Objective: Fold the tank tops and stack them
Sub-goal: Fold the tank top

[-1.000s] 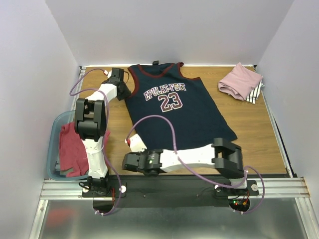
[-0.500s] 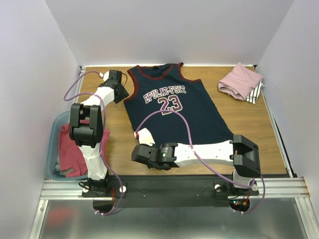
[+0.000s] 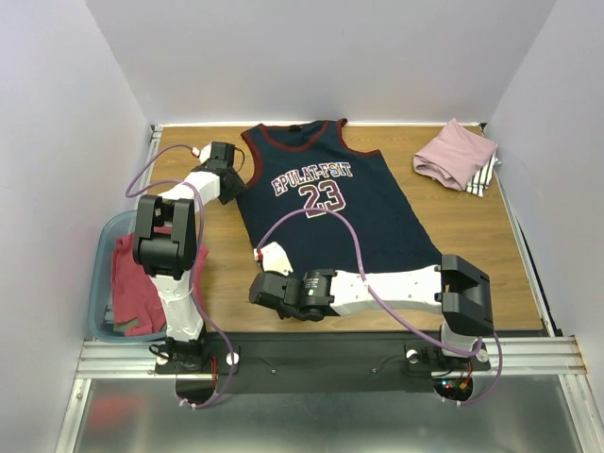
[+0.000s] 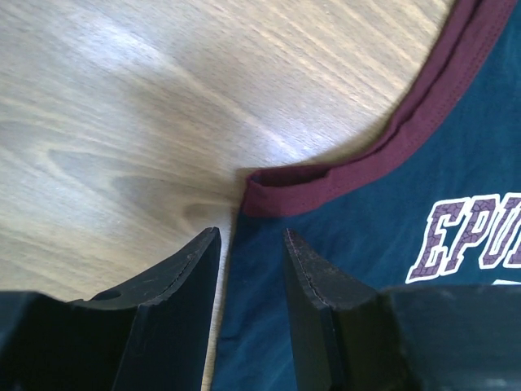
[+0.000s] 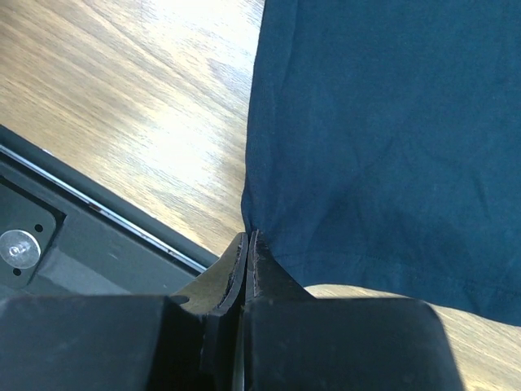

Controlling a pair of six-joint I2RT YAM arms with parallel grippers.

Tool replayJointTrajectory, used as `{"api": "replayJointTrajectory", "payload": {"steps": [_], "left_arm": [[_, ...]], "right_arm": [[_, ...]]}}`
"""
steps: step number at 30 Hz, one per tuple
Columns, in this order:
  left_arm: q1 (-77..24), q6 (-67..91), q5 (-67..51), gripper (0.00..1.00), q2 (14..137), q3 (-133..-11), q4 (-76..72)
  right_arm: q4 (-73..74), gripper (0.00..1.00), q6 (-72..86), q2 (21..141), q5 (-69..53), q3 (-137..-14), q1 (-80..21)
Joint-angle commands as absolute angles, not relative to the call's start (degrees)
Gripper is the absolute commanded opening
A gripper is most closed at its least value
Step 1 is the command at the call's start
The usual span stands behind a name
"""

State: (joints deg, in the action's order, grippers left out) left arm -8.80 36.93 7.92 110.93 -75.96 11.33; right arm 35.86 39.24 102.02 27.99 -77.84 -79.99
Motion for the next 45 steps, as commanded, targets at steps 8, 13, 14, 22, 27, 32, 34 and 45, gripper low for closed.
{"api": "replayJointTrajectory", "payload": {"steps": [8,13,14,22,27,32,34,45], "left_arm": [[-9.1,36.5,9.1,0.34,113.4,-77.3,9.4],[-9.1,36.5,9.5,0.21,114.4,-79.4,10.7],[-9.1,36.3,9.7,0.15,114.7,-79.8,10.8],[-6.0,34.7,13.5,0.00,113.3,-85.3,15.3],[-1.9,34.5,14.1,0.00,111.8,-87.2,17.9],[-0.5,34.4,13.4,0.00,110.0,-89.3,18.8],[-0.4,34.2,12.7,0.00,109.3,-90.1,19.0],[-6.1,34.7,13.1,0.00,114.1,-96.6,20.3]], "right_arm": [[33.7,0.00,38.9,99.4,26.7,-78.3,-79.6],[33.7,0.00,38.6,99.3,25.5,-78.4,-79.6],[33.7,0.00,38.6,99.4,24.4,-78.5,-79.6],[28.5,0.01,37.1,104.3,9.9,-83.2,-79.7],[26.2,0.01,37.1,110.1,3.0,-89.4,-80.2],[25.2,0.00,37.2,112.8,2.0,-95.0,-80.1],[25.3,0.00,37.3,112.3,2.3,-95.1,-79.5],[21.3,0.00,39.7,102.1,4.1,-81.8,-73.7]]}}
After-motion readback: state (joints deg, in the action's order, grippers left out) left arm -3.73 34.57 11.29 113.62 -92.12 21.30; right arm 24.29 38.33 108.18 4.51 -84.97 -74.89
